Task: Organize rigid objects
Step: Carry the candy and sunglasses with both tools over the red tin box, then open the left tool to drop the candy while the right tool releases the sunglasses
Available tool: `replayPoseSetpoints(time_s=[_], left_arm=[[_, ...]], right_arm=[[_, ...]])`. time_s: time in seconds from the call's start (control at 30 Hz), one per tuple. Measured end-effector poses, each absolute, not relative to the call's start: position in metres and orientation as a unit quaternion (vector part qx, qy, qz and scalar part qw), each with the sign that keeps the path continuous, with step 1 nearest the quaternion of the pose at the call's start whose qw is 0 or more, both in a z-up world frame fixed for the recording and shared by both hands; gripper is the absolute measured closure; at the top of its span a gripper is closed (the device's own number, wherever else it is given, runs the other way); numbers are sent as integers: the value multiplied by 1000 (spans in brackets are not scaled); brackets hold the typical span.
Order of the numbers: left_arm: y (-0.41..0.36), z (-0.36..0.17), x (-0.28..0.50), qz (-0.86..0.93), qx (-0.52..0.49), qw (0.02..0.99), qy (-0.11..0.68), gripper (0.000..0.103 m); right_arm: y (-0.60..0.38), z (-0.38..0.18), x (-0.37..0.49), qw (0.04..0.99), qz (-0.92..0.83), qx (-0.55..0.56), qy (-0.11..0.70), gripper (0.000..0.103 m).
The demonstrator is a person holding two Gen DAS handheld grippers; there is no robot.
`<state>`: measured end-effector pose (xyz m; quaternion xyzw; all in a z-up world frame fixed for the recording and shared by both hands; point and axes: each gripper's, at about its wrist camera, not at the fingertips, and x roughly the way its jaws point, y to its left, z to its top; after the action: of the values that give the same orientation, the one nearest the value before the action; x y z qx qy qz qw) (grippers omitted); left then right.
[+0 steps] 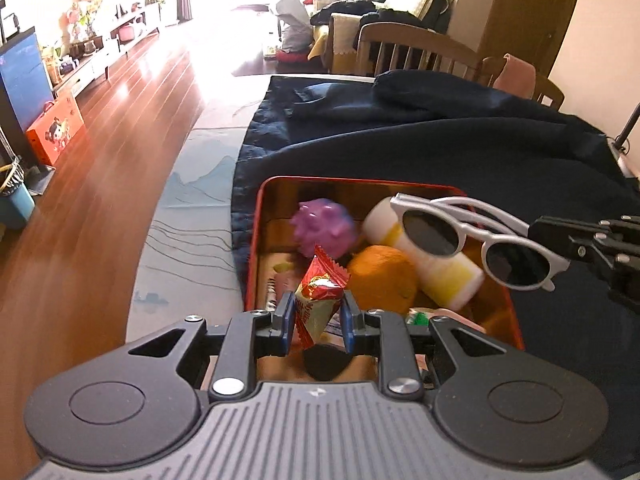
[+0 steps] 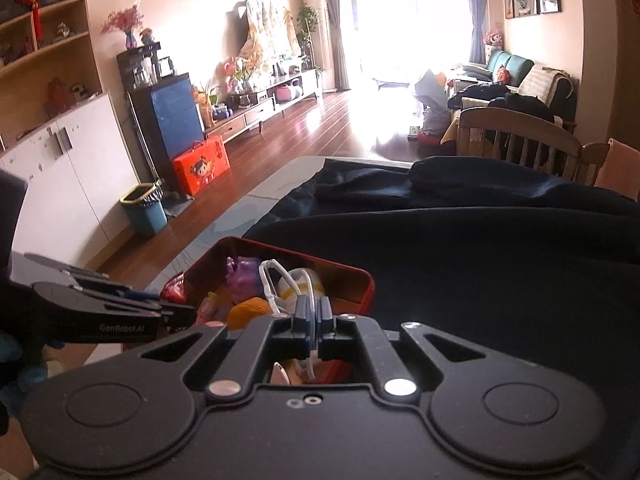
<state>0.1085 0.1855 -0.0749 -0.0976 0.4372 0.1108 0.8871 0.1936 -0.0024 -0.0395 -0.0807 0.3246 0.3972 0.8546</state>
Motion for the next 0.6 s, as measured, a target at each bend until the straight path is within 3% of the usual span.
replayPoseSetpoints(time_s=[0.6], left_arm=[[189, -108, 140, 82, -89, 870, 477, 80]], right_arm=[[4, -62, 177, 848, 380, -106, 354, 101]])
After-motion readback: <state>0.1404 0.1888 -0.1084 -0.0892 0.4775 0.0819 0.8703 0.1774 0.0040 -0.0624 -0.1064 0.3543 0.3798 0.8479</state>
